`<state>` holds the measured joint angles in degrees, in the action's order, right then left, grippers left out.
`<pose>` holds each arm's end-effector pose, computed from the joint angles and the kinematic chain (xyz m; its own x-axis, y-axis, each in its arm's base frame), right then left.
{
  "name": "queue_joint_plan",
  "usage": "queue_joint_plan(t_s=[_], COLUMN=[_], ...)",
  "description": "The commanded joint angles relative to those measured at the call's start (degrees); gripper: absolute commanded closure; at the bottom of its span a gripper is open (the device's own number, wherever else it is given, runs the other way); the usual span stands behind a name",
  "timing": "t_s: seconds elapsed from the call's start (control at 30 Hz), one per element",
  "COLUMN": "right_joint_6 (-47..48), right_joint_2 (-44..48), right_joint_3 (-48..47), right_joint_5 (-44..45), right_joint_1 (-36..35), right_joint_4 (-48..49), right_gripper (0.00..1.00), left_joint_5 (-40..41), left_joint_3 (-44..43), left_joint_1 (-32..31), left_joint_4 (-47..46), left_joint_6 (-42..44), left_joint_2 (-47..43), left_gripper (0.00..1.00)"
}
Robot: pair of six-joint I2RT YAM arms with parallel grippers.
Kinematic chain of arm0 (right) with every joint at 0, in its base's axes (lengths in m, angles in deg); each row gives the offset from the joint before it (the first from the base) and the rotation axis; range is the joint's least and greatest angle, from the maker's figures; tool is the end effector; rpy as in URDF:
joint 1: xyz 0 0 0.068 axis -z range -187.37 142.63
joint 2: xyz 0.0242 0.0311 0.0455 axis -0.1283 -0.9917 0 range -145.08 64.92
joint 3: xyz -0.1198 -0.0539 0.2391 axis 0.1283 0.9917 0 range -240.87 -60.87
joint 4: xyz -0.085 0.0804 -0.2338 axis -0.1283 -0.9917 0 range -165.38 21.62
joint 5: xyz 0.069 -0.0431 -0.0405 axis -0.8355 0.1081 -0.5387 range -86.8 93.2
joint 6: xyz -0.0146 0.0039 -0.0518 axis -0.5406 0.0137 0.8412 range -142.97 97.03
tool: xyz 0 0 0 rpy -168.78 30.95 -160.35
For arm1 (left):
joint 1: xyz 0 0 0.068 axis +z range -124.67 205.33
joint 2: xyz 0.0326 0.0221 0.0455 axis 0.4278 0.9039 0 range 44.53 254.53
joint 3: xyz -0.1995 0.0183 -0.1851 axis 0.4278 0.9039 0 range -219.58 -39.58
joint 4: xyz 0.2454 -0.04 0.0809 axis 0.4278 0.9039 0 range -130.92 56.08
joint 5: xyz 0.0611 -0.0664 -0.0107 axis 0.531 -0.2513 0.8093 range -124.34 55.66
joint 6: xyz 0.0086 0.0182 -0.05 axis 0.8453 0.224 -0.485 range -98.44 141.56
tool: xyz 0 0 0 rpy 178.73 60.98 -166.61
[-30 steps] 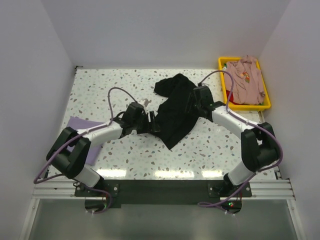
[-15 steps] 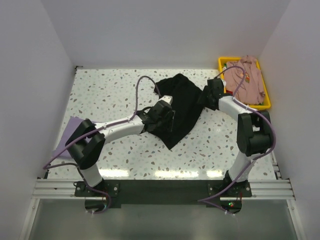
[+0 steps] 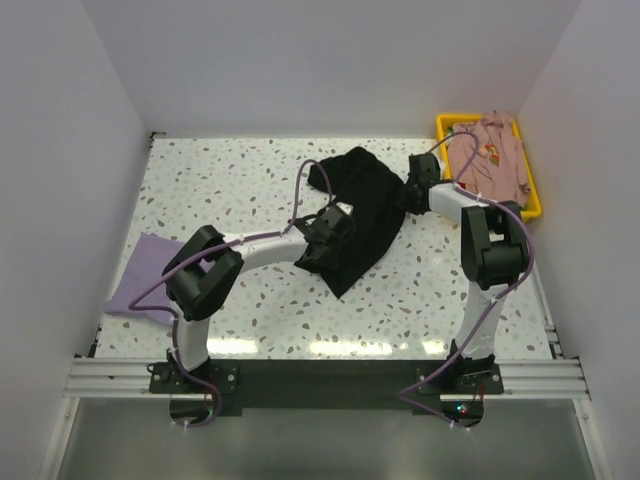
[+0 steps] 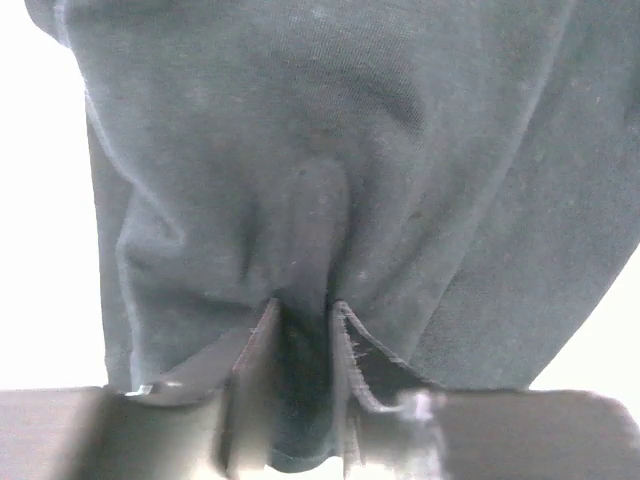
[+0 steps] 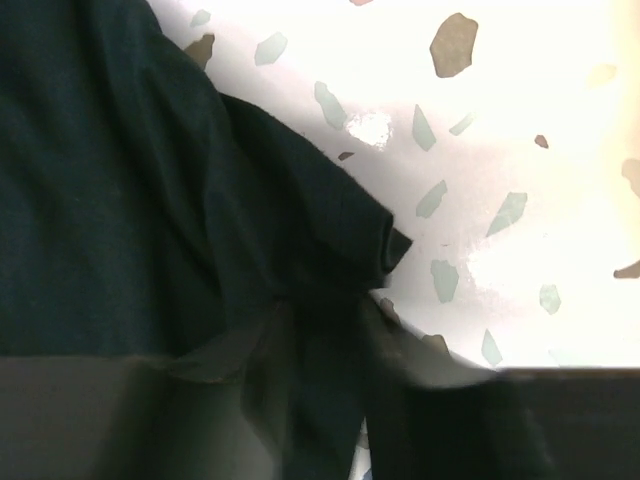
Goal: Fold and stack the t-shirts
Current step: Flatten the tshirt out
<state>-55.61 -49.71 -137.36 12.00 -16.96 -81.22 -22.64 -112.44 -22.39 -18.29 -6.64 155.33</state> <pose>0.4234 0.0661 0.1645 -0.6826 0.4253 -0.5943 0.3545 0.9038 0.2396 0.2727 -0.2890 0.1621 -0.8271 0.2217 -0.5165 0.3025 0.9501 -0.0765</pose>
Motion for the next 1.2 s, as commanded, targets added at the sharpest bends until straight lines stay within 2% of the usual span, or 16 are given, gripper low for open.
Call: queue_joint_plan(t_s=[0.0, 0.07, 0.13, 0.43, 0.6, 0.73, 0.9, 0.97, 1.0, 1.07, 1.1, 1.13, 1.17], right_joint_6=[-1.2, -1.5, -2.2, -4.6, -4.1, -3.6, -3.3, -2.3, -1.2, -0.3, -0.2, -0.1, -0.1], right_joint_2=[0.2, 1.5, 3.0, 14.8, 22.5, 27.8, 31.0, 31.6, 31.4, 30.7, 30.7, 30.7, 30.9], right_joint_3=[-1.0, 0.0, 2.0, 15.7, 21.8, 23.7, 24.1, 23.1, 22.1, 20.5, 20.2, 20.2, 20.3], right_joint_5=[-0.9, -1.3, -2.0, -7.2, -6.8, -5.4, -5.4, -4.1, -3.9, -3.9, -4.0, -4.1, -4.0], right_joint_1=[0.3, 0.3, 0.3, -0.5, -5.5, -12.0, -14.1, -14.1, -14.1, -14.2, -14.1, -14.2, -14.1], right_joint_4=[2.4, 2.6, 2.6, 6.9, 6.8, 5.3, 3.7, 1.6, 1.2, -1.0, -0.9, -0.8, -0.9], right_gripper=[0.80, 0.90, 1.00, 1.00, 1.00, 1.00, 1.00, 1.00, 0.92, 0.84, 0.72, 0.66, 0.63], left_joint_5=[3.4, 4.5, 4.4, -4.1, -10.9, -15.5, -17.9, -18.4, -18.3, -17.2, -16.9, -16.1, -15.4], left_joint_3=[-2.6, -2.5, -2.2, -2.5, -4.7, -9.3, -17.7, -18.8, -18.9, -18.1, -17.1, -15.8, -12.7], left_joint_1=[0.9, 2.2, 5.3, 18.0, 26.1, 32.2, 36.5, 37.1, 37.2, 37.3, 37.3, 37.3, 37.3], left_joint_4=[2.8, 2.9, 2.9, 1.5, 0.7, -0.3, 1.8, 1.9, 1.9, 2.2, 1.8, 1.4, 0.8], left_joint_6=[1.0, 1.0, 0.6, -0.3, -2.6, -4.0, -3.8, -3.5, -3.4, -4.0, -4.2, -4.7, -5.9], left_joint_2=[-0.8, -3.2, -5.6, -11.7, -12.1, -8.5, -3.1, -2.3, -2.4, -3.1, -3.7, -5.5, -6.5], left_gripper=[0.75, 0.87, 0.93, 0.95, 0.94, 0.90, 0.89, 0.80, 0.62, 0.44, 0.38, 0.33, 0.33])
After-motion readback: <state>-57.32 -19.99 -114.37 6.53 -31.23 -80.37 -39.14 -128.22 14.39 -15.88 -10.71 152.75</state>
